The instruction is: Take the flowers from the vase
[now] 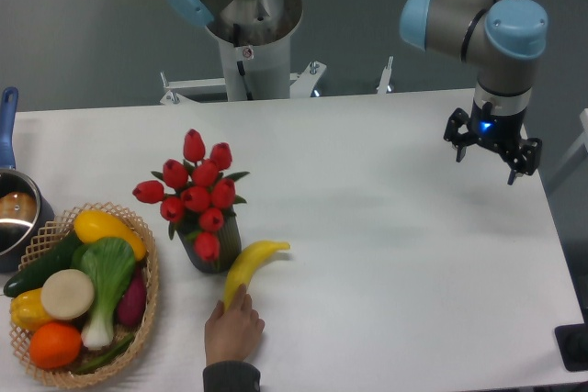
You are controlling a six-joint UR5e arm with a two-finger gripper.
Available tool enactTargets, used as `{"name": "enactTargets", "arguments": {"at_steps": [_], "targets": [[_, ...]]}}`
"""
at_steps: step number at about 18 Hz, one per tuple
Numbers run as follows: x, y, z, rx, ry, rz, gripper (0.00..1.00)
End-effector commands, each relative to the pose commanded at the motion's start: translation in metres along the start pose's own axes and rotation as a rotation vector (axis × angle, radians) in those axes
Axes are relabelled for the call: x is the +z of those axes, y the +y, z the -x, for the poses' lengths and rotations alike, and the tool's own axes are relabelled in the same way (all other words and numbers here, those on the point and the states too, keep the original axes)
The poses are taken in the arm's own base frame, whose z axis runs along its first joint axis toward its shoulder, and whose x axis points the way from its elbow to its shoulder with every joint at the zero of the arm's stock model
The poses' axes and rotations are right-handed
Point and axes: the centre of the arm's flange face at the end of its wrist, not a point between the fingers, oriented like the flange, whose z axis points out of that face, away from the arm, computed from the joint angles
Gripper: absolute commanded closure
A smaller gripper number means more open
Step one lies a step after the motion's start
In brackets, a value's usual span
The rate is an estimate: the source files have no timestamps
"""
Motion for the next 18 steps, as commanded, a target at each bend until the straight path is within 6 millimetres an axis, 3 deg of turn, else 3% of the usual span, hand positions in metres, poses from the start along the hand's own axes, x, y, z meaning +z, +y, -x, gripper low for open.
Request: {"name": "enactTargets", "arguments": {"at_steps": [6,10,13,15,18], "targets": [[-0.003,0.0,-0.009,-0.009,0.006,-0.028,0.0],[0.011,0.001,-0.023,-0.092,0.051,-0.276,0.0],[0.009,-0.016,-0.025,-0.101,0.06,-0.429,0.0],[0.002,-0.035,-0.027,-0.183,0.093,-0.627,0.0],[0.003,-0.055,-0.05,-0.254,0.171,-0.812,0.0]]}}
